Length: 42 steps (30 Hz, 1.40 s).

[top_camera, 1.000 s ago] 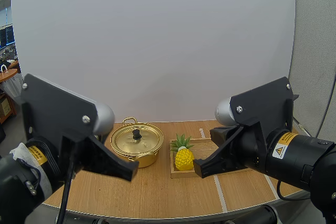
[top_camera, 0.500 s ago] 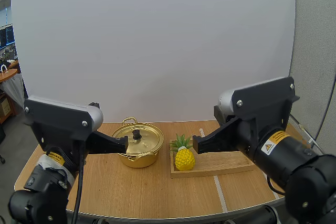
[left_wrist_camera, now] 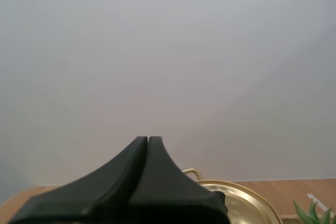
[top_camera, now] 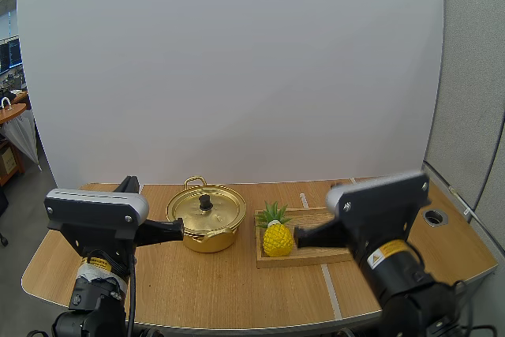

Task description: Open the pot, put the grape inside, and close it

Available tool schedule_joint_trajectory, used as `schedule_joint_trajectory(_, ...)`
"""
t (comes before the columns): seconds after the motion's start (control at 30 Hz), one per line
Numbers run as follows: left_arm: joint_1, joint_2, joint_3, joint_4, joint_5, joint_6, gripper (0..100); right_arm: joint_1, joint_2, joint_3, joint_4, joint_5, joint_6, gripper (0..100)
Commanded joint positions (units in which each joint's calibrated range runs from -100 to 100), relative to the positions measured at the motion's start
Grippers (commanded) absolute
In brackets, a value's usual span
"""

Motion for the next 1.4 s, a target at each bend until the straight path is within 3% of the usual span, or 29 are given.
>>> schedule_joint_trajectory(0.0, -0.16, -0.2, 0.3, -1.3, 5.2, -0.7, 0, -0.2, -0.4, 0.6, 0.2, 1.3, -0.3, 0)
schedule_joint_trajectory(0.23, -0.16, -0.2, 0.3, 2.2, 24.4, -0.6, 0, -0.2, -0.4, 0.6, 0.2, 14.4, -0.3, 0)
schedule_joint_trajectory(0.5, -0.16, -0.2, 0.3, 6.7, 33.7, -1.6, 0, -0.4, -0.4, 0.6, 0.2, 23.3, -0.3, 0)
schedule_joint_trajectory(0.77, -0.16, -0.2, 0.3, 13.2, 34.0, -10.4, 0, -0.4, -0.4, 0.6, 0.2, 24.3, -0.3, 0)
schedule_joint_trajectory(1.37, -0.16, -0.2, 0.3, 14.4, 33.0, -10.7, 0, -0.4, -0.4, 0.6, 0.2, 24.5, 0.1, 0)
